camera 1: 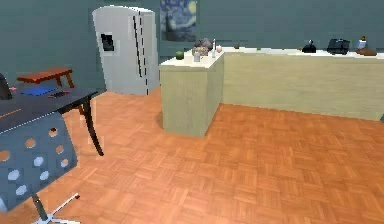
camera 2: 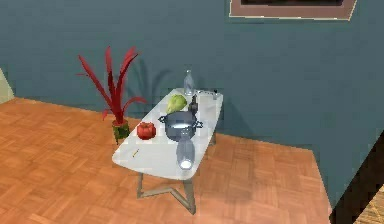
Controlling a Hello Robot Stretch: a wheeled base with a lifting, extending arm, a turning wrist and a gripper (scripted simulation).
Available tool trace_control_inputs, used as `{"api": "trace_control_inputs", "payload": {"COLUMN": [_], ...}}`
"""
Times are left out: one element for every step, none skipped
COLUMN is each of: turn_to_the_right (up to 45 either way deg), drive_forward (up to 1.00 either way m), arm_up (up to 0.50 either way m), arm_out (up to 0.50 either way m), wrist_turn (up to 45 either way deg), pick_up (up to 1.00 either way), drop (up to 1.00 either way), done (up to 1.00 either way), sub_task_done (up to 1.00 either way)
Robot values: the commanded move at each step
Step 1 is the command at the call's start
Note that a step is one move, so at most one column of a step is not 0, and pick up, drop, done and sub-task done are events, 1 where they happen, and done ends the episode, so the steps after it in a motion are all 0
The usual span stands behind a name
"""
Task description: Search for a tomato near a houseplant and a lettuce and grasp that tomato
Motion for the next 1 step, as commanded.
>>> {"api": "trace_control_inputs", "payload": {"turn_to_the_right": [21.0], "drive_forward": [0.00], "arm_up": [0.00], "arm_out": [0.00], "wrist_turn": [0.0], "pick_up": [0.00], "drop": [0.00], "done": [0.00], "sub_task_done": [0.00]}}
